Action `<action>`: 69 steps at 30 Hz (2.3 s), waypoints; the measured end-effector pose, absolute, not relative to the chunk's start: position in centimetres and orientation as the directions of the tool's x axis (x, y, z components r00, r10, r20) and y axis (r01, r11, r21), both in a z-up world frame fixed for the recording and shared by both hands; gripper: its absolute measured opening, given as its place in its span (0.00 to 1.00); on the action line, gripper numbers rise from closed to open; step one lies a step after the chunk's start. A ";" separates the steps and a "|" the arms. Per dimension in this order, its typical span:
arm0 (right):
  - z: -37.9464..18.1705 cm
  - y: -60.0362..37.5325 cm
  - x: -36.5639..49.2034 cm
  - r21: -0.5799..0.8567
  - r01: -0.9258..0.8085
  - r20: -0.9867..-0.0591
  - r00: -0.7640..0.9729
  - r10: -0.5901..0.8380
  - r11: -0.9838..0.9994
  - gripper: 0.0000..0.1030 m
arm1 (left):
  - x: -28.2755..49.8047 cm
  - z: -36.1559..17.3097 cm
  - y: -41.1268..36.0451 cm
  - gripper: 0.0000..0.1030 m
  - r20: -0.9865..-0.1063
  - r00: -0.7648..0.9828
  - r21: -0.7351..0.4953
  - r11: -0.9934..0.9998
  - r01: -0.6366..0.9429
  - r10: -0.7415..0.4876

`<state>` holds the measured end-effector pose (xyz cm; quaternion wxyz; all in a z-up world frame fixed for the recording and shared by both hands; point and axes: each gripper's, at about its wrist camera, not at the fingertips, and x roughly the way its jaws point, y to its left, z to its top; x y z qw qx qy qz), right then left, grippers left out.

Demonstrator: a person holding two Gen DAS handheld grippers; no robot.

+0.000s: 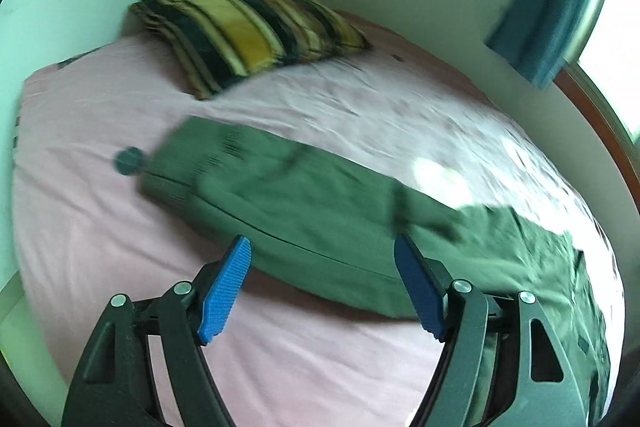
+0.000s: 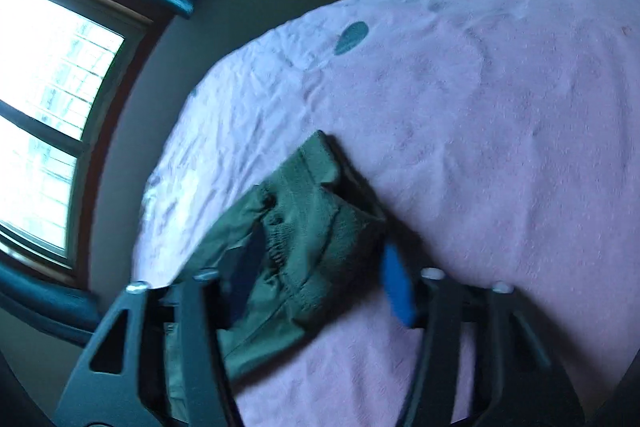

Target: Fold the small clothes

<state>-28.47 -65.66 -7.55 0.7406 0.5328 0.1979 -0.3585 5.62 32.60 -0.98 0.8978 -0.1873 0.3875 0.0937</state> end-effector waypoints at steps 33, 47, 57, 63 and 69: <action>7.4 -24.6 4.5 0.482 0.041 -0.547 0.794 0.264 0.875 0.13 | 4.0 -1.4 22.1 0.74 -0.700 0.700 -0.296 0.950 -0.100 -0.144; -0.4 -11.2 8.9 0.241 -0.088 -0.743 0.625 0.242 0.967 0.14 | 3.9 -2.4 21.1 0.74 -0.714 0.676 -0.314 0.946 -0.081 -0.179; -3.1 -5.9 9.2 0.238 -0.228 -0.797 0.509 0.324 0.944 0.41 | 4.0 -3.1 20.2 0.74 -0.728 0.658 -0.321 0.944 -0.076 -0.194; -1.8 -5.9 8.0 0.446 -0.325 -0.712 0.435 0.551 0.834 0.69 | 3.7 -3.1 18.7 0.74 -0.734 0.647 -0.311 0.949 -0.047 -0.209; 2.7 -17.0 2.9 0.506 -0.247 -0.605 0.581 0.544 0.826 0.69 | 3.1 -1.9 16.0 0.74 -0.707 0.663 -0.290 0.956 0.044 -0.244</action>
